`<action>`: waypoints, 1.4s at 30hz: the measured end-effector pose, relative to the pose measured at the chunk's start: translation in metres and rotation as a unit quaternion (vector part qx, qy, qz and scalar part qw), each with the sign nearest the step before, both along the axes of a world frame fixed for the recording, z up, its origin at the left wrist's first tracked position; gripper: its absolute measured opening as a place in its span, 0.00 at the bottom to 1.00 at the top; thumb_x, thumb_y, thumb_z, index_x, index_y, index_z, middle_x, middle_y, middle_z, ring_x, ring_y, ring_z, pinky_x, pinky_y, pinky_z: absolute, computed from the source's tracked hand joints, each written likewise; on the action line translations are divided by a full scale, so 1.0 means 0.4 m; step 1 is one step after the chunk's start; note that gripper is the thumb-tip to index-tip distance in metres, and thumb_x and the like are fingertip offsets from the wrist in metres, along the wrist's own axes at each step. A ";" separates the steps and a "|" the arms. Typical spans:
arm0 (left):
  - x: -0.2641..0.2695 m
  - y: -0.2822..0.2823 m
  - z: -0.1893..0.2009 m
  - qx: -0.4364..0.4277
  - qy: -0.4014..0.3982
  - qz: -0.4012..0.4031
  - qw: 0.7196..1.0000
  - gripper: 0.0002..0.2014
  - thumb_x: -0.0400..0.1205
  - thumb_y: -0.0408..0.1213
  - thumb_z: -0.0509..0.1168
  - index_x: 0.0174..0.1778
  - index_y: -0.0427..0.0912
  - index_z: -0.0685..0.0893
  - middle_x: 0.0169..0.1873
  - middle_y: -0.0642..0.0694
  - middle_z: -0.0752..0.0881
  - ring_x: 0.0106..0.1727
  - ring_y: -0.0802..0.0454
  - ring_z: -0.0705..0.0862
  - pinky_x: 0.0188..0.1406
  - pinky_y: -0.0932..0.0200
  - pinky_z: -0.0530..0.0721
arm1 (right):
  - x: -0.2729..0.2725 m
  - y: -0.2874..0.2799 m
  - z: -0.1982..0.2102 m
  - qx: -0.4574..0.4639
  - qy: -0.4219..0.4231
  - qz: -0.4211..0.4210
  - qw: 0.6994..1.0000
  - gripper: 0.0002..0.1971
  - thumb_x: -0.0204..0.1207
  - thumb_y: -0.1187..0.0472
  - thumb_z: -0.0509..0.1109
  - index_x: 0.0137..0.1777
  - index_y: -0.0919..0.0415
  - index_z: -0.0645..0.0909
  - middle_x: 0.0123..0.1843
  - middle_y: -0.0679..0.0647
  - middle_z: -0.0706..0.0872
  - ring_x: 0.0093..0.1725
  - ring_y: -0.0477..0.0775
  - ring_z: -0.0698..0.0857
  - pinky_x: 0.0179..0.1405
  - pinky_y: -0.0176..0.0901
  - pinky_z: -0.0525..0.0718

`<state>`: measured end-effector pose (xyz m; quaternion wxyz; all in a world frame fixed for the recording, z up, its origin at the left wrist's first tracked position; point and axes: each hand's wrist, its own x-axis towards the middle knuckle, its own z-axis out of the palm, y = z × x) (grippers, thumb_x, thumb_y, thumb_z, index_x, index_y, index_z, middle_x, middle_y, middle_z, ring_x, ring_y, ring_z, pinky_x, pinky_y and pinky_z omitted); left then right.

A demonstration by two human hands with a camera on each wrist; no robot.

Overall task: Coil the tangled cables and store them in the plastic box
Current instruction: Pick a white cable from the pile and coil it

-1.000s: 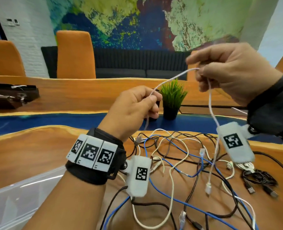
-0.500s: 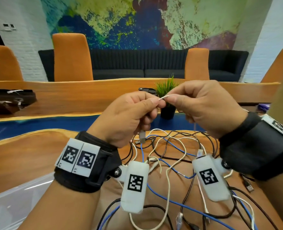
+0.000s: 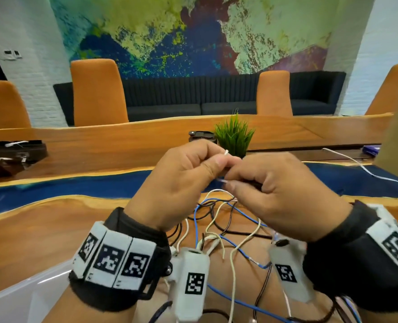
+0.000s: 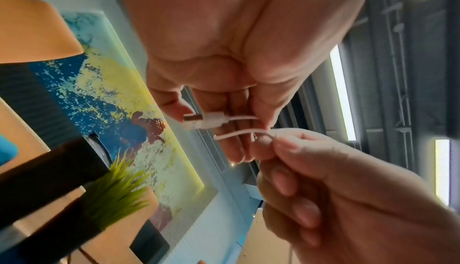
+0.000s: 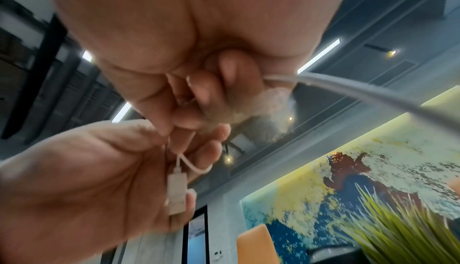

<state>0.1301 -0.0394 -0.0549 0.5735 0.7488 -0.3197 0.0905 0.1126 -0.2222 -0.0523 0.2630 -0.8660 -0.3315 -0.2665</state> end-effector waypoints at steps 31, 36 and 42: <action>0.000 0.010 -0.005 -0.103 0.215 -0.157 0.958 0.13 0.83 0.40 0.58 0.40 0.42 0.85 0.40 0.43 0.87 0.34 0.56 0.78 0.33 0.63 0.74 | 0.036 -0.051 0.001 0.125 -0.084 -0.136 0.979 0.06 0.80 0.59 0.69 0.44 0.53 0.87 0.38 0.45 0.85 0.40 0.44 0.81 0.40 0.36 0.77; 0.014 0.017 0.005 -0.279 0.236 -0.160 0.917 0.13 0.84 0.40 0.60 0.39 0.46 0.88 0.44 0.47 0.88 0.37 0.57 0.82 0.39 0.58 0.75 | 0.036 -0.027 -0.017 0.046 0.008 -0.119 0.992 0.06 0.81 0.55 0.68 0.46 0.48 0.86 0.38 0.45 0.86 0.41 0.48 0.82 0.41 0.50 0.82; 0.019 0.003 -0.001 -0.287 0.189 -0.073 0.936 0.10 0.81 0.37 0.62 0.50 0.39 0.87 0.51 0.44 0.92 0.43 0.55 0.89 0.41 0.58 0.80 | -0.002 0.015 -0.010 -0.083 0.087 -0.053 0.991 0.10 0.84 0.51 0.61 0.51 0.49 0.84 0.42 0.46 0.85 0.44 0.47 0.81 0.45 0.52 0.81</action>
